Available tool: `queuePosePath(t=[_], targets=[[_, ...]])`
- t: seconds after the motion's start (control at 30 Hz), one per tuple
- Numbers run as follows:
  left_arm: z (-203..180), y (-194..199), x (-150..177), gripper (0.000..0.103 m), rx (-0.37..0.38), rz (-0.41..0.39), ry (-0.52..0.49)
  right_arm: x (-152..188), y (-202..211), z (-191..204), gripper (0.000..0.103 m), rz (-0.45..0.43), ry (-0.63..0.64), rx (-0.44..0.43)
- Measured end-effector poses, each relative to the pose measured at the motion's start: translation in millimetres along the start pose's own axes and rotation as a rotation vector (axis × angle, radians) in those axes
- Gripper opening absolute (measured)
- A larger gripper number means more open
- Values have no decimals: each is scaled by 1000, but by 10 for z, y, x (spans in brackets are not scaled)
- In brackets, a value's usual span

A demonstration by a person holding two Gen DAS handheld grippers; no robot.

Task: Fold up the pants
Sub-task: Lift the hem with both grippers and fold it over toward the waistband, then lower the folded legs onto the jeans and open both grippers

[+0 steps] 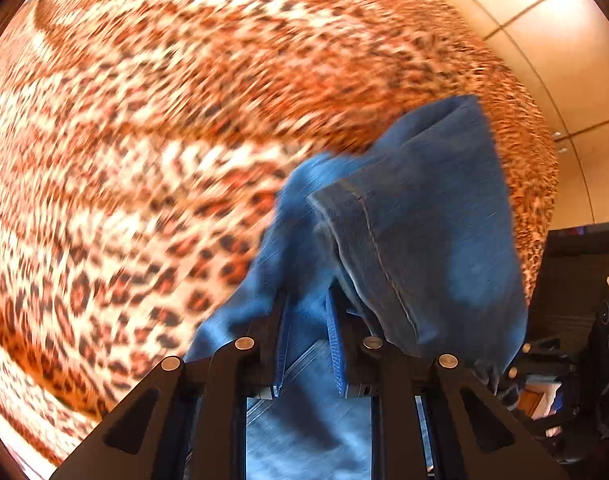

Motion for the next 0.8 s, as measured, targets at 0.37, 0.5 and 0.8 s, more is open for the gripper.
queuePosePath(t=[0.37,0.5,0.8], targets=[[-158,682,391,59,65,-145,149,-37,1010,-175,39,-120,3,56],[-503,684,588,69,160,-155,216,-498,1434,-488,46,-197,-138,-30],[-825,429,1102,70,123,-169,527,-1132,1129,-446,48,-3,-96,-182]])
Point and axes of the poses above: each gripper's, at about its wrist camera, not at the fingertips, and y roughly against the way its jaws point, z to its left, x to its underside, the point moved 10 cm from there along -y, roughly the way its jaws point, and after that the axes turned 9 degrees about -y, right-handed, at the moved point
